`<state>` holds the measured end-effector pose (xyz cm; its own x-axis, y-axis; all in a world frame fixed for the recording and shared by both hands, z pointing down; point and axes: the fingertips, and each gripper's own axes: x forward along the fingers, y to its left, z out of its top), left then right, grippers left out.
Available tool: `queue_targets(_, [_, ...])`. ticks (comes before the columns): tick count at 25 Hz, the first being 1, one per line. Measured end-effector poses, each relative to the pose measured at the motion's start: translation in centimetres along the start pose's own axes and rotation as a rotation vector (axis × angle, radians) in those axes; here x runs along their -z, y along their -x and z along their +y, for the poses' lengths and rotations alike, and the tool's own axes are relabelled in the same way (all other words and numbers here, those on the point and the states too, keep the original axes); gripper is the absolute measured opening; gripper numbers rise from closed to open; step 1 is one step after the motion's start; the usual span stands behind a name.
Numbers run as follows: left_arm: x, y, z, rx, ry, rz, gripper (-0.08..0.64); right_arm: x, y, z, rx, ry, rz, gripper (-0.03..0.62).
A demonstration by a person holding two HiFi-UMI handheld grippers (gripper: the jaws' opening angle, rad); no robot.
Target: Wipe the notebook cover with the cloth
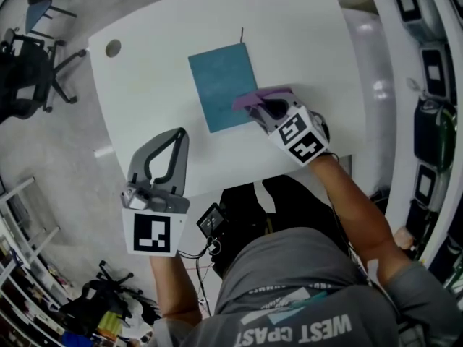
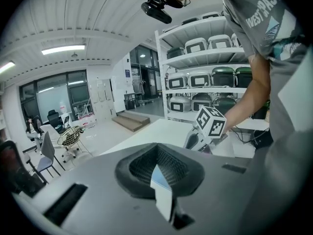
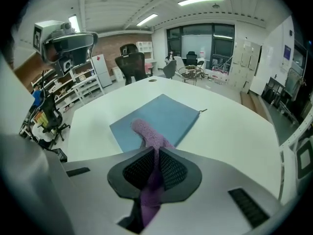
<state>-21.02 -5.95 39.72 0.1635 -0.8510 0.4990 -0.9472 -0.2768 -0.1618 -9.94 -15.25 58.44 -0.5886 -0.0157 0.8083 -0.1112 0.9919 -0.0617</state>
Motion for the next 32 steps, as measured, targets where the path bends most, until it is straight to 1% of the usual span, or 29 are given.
queue_targets(3, [0.2,0.3,0.1,-0.012,0.002,0.001,0.003,-1.4,-1.0,1.9,-0.044,0.035,-0.010,0.051])
queue_targets(7, [1.5,1.7,0.7,-0.043,0.016,0.016,0.003,-4.1,-3.3,5.3,-0.114,0.134,-0.012,0.051])
queue_targets(10, [2.9,3.0,1.5,-0.073,0.041,0.023,0.003,-6.2,-5.0,7.9,-0.153,0.184,-0.017,0.051])
queue_targets(13, [4.0,4.1,2.2,-0.095,0.067,0.029,0.003,-7.7,-6.2,9.6,-0.175,0.214,-0.021,0.051])
queue_targets(15, [4.3,4.6,2.5,-0.100,0.076,0.030,0.003,-8.3,-6.5,9.9,-0.179,0.215,-0.023,0.051])
queue_targets(17, [4.5,4.7,2.7,-0.094,0.072,0.034,0.003,-8.3,-6.4,9.5,-0.170,0.204,-0.026,0.051])
queue_targets(20, [4.1,4.0,2.7,-0.074,0.058,0.029,0.003,-7.2,-5.6,7.5,-0.132,0.168,-0.022,0.051])
queue_targets(25, [2.5,2.1,1.8,-0.024,0.026,0.009,0.003,-3.1,-2.8,1.9,-0.019,0.032,0.003,0.051])
queue_targets(28, [1.6,1.1,0.9,0.006,0.006,0.001,0.003,-1.0,-1.2,-1.0,0.039,-0.017,0.016,0.051])
queue_targets(30, [1.2,0.6,0.4,0.017,0.006,0.000,0.003,-0.2,-0.6,-1.9,0.055,-0.036,0.020,0.051])
queue_targets(32, [1.0,0.4,0.1,0.025,-0.001,-0.001,0.003,-0.2,-0.6,-1.8,0.055,-0.035,0.016,0.051])
